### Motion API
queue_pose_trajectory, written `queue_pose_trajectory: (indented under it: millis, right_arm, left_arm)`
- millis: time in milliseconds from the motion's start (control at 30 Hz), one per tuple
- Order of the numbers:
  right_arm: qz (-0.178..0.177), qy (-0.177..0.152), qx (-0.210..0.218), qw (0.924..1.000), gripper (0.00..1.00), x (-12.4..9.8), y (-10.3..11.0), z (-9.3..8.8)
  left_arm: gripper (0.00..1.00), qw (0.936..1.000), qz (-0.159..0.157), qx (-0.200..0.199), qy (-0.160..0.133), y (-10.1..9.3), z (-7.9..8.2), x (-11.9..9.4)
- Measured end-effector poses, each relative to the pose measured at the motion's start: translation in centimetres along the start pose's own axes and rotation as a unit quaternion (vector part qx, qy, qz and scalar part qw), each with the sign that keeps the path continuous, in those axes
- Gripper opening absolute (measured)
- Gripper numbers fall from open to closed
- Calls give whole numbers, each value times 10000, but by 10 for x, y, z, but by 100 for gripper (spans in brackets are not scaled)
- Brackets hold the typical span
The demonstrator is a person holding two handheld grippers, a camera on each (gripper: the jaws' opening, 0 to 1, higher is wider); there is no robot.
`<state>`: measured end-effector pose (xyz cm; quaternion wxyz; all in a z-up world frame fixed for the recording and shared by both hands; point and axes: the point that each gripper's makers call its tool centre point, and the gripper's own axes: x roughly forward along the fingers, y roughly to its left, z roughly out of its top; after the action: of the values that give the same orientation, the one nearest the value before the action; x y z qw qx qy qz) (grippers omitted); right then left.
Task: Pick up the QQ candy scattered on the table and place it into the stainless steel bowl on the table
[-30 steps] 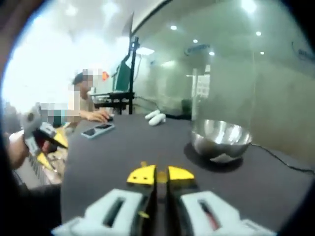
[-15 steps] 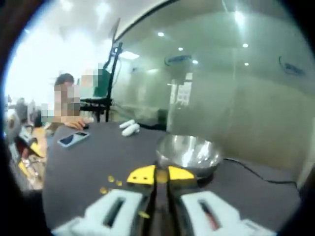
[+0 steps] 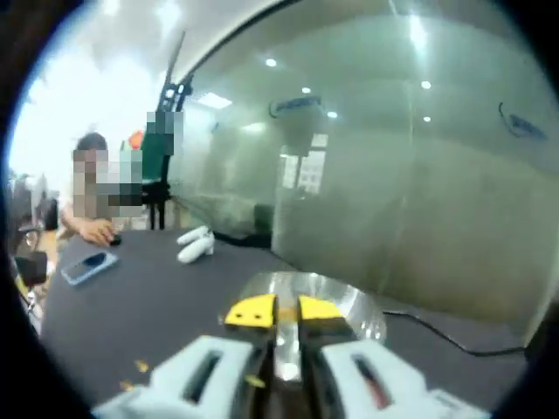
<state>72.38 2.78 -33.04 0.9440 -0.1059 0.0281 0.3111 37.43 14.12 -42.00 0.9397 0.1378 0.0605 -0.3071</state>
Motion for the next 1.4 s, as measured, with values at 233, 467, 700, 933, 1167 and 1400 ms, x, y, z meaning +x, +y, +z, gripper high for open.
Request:
queue_pose_trajectory:
  millis: [233,467,700,933,1167,1400]
  right_arm:
    - [-116,76,189,9997,9,22,-19,1]
    - [-104,139,165,9997,25,33,-24,-7]
    - [-121,124,318,9993,24,22,-30,-9]
    - [-22,39,296,9996,23,10,-24,-2]
    - [40,-104,326,9994,22,-10,-17,9]
    - [210,-416,217,9987,23,-46,3,17]
  left_arm:
    - [42,10000,14,-33,28,1,-2,4]
    - [42,9999,-109,6,81,-6,-3,9]
    - [42,10000,-75,1,62,-7,0,9]
    - [42,9999,-68,51,62,-9,2,7]
    - [41,9996,104,258,-51,-4,11,2]
    - [42,9997,9,220,-72,-7,14,2]
